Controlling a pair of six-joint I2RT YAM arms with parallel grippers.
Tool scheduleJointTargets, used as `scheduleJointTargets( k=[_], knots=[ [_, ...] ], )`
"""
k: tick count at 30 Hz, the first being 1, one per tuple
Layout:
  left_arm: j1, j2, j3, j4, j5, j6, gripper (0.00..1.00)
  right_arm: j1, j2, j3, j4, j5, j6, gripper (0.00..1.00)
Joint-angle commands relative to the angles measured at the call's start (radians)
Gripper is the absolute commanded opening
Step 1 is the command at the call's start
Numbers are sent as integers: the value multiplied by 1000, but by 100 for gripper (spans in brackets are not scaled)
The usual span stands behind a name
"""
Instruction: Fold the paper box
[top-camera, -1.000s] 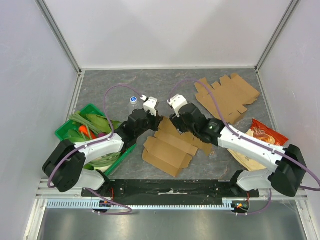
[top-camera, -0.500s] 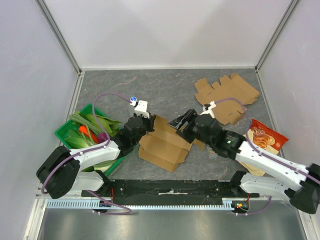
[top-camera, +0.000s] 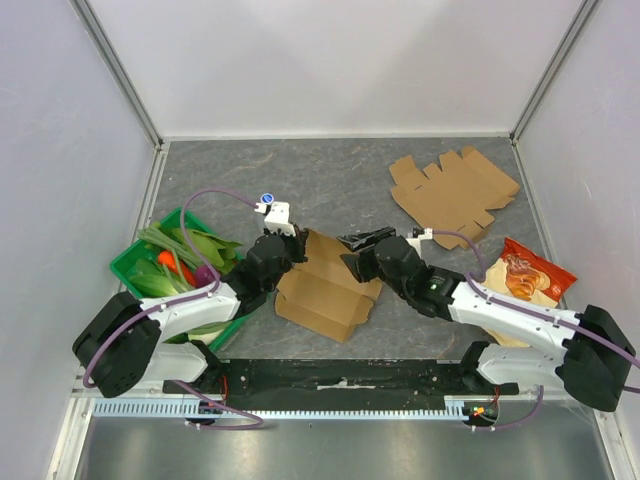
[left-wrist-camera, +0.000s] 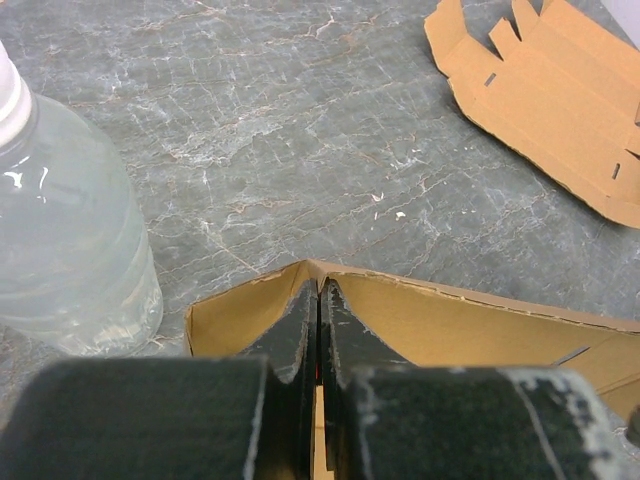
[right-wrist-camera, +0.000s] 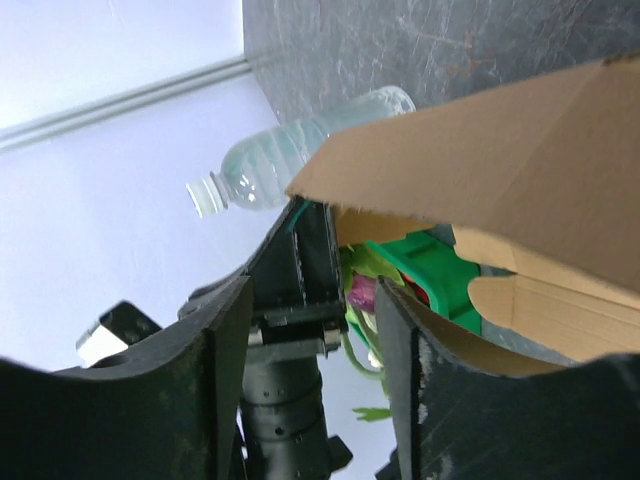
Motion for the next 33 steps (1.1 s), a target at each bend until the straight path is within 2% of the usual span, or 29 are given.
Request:
scheduleJointTargets(
  k=[1, 15, 30, 33],
  knots=[
    [-2, -29, -10, 74, -31, -36, 2, -17, 34, -10, 46, 86, 237, 56],
    [-4, -39, -20, 85, -15, -38, 2, -75, 154, 40, 51, 80, 275, 49],
    [-14, -33, -70, 186, 27, -32, 2, -129, 198, 40, 75, 55, 314, 43],
    [-17, -29, -81, 211, 33, -35, 2, -137, 203, 52, 72, 54, 303, 37]
  ],
)
